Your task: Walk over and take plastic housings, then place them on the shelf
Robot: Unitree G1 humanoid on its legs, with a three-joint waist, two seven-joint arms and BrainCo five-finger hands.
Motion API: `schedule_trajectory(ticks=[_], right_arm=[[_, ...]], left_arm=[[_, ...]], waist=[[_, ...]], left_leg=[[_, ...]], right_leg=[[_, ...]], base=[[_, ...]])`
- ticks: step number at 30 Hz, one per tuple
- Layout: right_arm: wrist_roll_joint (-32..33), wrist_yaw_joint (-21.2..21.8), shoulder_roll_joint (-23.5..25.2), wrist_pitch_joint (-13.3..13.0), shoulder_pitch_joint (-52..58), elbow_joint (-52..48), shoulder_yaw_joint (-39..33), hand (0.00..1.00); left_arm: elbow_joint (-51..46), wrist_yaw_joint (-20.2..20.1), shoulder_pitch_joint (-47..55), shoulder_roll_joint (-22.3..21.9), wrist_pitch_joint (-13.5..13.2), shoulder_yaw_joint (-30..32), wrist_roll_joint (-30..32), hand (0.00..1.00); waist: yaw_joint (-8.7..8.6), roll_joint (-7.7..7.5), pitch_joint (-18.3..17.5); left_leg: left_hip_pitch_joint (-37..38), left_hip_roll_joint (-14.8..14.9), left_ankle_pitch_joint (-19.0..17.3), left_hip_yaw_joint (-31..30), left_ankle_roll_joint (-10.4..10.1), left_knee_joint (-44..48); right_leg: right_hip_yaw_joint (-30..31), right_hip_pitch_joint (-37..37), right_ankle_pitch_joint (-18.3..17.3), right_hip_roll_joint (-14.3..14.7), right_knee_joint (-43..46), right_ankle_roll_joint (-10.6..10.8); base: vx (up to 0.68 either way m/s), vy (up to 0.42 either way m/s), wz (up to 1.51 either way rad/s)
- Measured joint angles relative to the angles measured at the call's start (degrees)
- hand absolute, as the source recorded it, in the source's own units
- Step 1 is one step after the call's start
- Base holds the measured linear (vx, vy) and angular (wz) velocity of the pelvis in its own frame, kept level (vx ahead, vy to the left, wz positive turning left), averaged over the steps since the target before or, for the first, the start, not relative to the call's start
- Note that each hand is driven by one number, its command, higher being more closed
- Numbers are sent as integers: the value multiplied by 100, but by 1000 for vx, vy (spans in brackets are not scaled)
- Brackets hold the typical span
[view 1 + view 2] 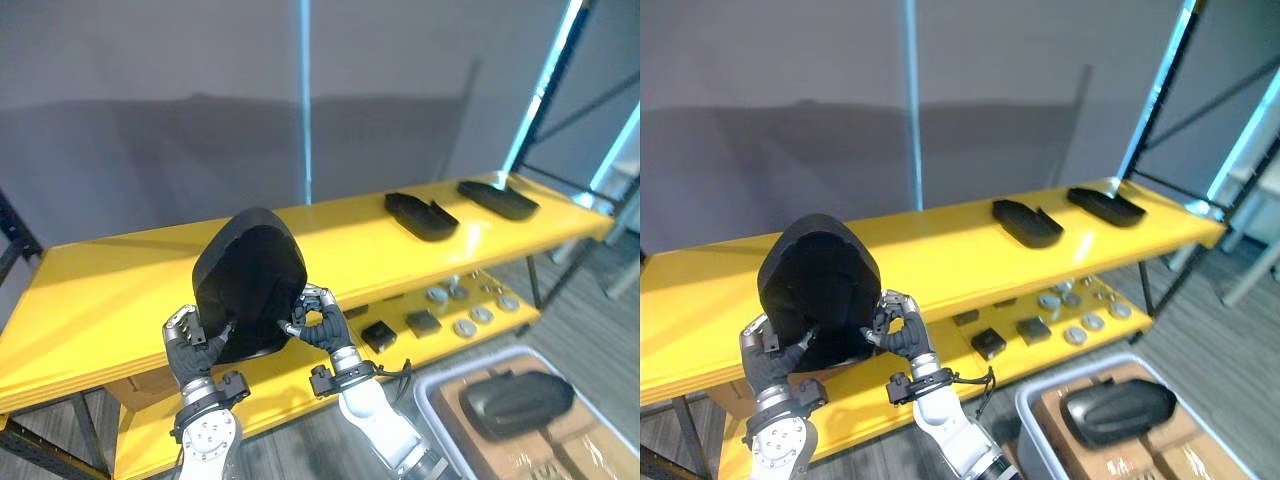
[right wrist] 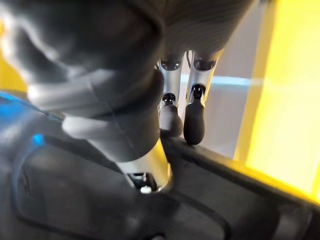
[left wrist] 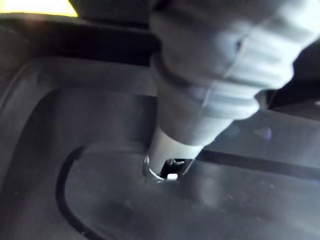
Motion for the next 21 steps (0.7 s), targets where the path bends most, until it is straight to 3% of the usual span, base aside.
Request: schedule_trajectory(ticks=[1,3,4,6,7,8,9,10,12,14,18,21], right_arm=[[0,85,-33,8,36,-37,-53,0],[-1,196,-121,51,206,-250,-177,0],[0,254,-192,67,473,-492,-361,0],[0,314,-367,134,963,-907,-832,0],[4,352,-523,187,1255,-1141,-1207,0],[23,395,-650,252,1490,-1349,-1525,0],[54,409,-667,259,1617,-1476,-1636,0],[239,458,-816,269,1796,-1604,-1820,0],[466,548,-1028,291,1887,-1601,-1952,0],[601,675,-1093,294,2174,-1813,-2109,0],[1142,1024,-1191,284,2870,-2459,-2323,0],[1597,1148,-1240,269,3263,-2655,-2505,0]], left_arm=[[0,-25,-63,36,4,39,37,100],[2,-40,-180,33,5,131,16,100],[7,-56,-343,76,5,227,-43,100],[183,-88,-665,231,-12,342,-252,100],[450,-245,-933,347,-60,332,-618,100],[680,-442,-1153,496,-94,315,-1140,100],[766,-507,-1259,601,-102,307,-1330,100],[963,-659,-1413,589,-141,303,-1724,100],[1046,-799,-1442,576,-136,211,-2196,100],[1336,-933,-1819,536,-119,53,-2621,100],[1797,-935,-2381,540,-120,39,-3384,100],[2627,-927,-3216,675,-122,-315,-4222,100]], waist=[[-99,-9,6],[-129,-11,39],[-164,-19,74],[-296,-31,87],[-378,-78,125],[-502,-200,175],[-563,-332,193],[-616,-376,276],[-673,-222,267],[-774,-190,258],[-1001,-143,282],[-1160,-79,327]], left_leg=[[52,-6,-9,-244,0,-7],[107,-25,-15,-447,-50,-26],[106,-27,-41,-597,-91,-27],[56,-31,-81,-867,-163,-5],[60,-61,-127,-1026,-238,29],[74,-164,-182,-1147,-326,52],[82,-268,-235,-1177,-402,62],[140,-285,-311,-1165,-512,69],[120,46,-359,-893,-594,29],[62,381,-378,-810,-777,-24],[61,549,-303,-831,-898,-73],[-120,516,-200,-835,-925,-54]], right_leg=[[292,-241,-342,310,43,29],[457,-490,-535,557,-408,-6],[715,-667,-580,794,-1064,24],[1502,-755,-560,1218,-2328,52],[2200,-782,-534,1414,-2902,43],[2768,-800,-324,1477,-3241,36],[2968,-806,-108,1435,-3324,42],[3039,-833,104,1436,-3284,373],[3079,-792,266,1732,-3648,230],[3061,-668,548,2055,-4135,55],[2909,-603,564,2190,-4236,22],[2650,-633,543,2109,-4240,-7]], base=[[175,-68,116],[111,-75,86],[123,-127,82],[141,-204,87],[163,-296,90],[139,-252,75],[109,-289,46],[78,-224,9],[136,-237,-39],[170,-169,-39],[120,-80,5],[25,-2,42]])
